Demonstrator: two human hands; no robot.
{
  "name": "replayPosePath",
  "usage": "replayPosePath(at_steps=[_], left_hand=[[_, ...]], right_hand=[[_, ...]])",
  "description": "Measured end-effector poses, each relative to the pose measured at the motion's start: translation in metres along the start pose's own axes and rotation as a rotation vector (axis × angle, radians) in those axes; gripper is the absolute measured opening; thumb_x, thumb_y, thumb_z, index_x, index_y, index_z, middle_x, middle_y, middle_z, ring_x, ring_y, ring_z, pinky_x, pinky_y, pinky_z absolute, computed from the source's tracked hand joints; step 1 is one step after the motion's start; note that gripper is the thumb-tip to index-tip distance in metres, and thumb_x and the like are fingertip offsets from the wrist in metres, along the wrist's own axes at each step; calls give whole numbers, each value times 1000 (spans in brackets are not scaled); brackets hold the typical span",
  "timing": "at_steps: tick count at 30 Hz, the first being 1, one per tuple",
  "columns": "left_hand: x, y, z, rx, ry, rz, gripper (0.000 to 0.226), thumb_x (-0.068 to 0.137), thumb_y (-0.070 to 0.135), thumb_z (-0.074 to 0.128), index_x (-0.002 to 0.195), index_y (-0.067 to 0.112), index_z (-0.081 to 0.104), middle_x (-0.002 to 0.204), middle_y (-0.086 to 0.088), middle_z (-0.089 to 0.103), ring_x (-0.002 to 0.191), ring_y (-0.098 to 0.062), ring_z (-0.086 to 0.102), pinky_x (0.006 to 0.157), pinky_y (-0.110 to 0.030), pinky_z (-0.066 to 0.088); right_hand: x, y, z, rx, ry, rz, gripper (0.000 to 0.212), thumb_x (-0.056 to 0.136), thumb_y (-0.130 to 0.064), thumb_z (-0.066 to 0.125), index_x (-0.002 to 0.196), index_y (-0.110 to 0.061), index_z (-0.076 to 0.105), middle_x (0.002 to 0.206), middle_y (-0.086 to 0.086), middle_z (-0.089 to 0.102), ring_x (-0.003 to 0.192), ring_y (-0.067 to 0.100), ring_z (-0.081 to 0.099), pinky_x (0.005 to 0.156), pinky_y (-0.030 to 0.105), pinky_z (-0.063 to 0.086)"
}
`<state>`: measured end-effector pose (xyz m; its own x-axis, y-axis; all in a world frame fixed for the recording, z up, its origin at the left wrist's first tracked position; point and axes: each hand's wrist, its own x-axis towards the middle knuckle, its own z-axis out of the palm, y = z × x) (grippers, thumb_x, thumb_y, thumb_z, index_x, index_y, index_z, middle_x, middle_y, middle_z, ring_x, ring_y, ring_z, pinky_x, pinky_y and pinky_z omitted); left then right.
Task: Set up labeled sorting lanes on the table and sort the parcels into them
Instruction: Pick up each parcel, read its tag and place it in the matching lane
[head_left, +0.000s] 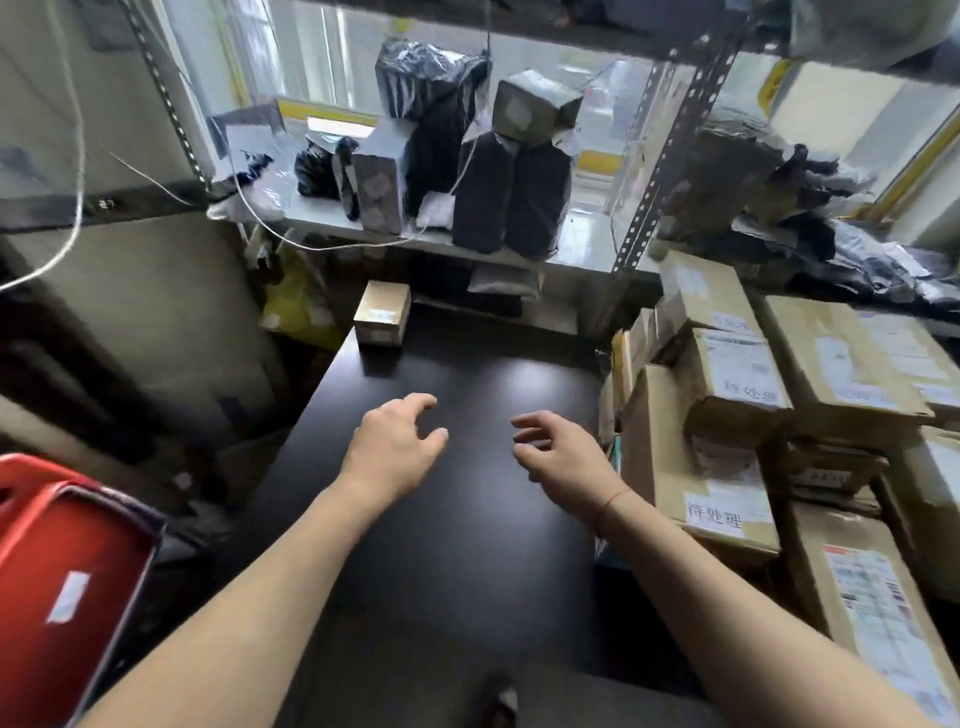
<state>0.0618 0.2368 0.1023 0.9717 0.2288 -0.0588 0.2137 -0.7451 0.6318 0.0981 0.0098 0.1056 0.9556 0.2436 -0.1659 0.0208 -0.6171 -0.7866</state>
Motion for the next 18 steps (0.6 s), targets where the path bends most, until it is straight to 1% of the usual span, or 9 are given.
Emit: replayPosePath(at_steps=[2, 6, 10, 14, 18], left_hand=[[27, -16, -5, 0, -6, -50, 55, 94, 42, 70, 146, 29, 59, 135, 0, 68, 118, -23, 65, 105, -43, 52], [80, -43, -9, -4, 2, -160, 61, 95, 42, 70, 151, 27, 53, 143, 0, 65, 125, -24, 63, 108, -44, 51], [134, -72, -14, -51, 4, -259, 64, 96, 40, 71, 154, 26, 50, 147, -2, 61, 130, -25, 61, 111, -45, 50], [189, -103, -17, -81, 20, -333, 65, 95, 40, 73, 154, 26, 49, 146, -4, 62, 129, -27, 62, 109, -45, 51], [256, -135, -12, -119, 39, -360, 64, 93, 41, 72, 152, 25, 51, 142, -6, 64, 126, -27, 63, 109, -42, 50]], right_hand=[[34, -5, 18, 20, -36, 22, 34, 92, -17, 64, 125, -24, 70, 106, -8, 73, 94, 14, 72, 89, 38, 62], [109, -16, 49, 94, -99, 66, 34, 93, -17, 61, 125, -25, 69, 105, -13, 72, 96, 13, 72, 91, 42, 63], [176, -29, 76, 138, -154, 85, 36, 95, -18, 60, 130, -23, 67, 107, -10, 71, 97, 15, 71, 91, 43, 63], [237, -42, 100, 131, -197, 123, 37, 98, -22, 61, 134, -24, 65, 111, -6, 71, 96, 14, 71, 87, 41, 64], [302, -50, 127, 102, -197, 136, 42, 99, -26, 61, 141, -24, 62, 119, -4, 70, 105, 15, 68, 94, 43, 62]])
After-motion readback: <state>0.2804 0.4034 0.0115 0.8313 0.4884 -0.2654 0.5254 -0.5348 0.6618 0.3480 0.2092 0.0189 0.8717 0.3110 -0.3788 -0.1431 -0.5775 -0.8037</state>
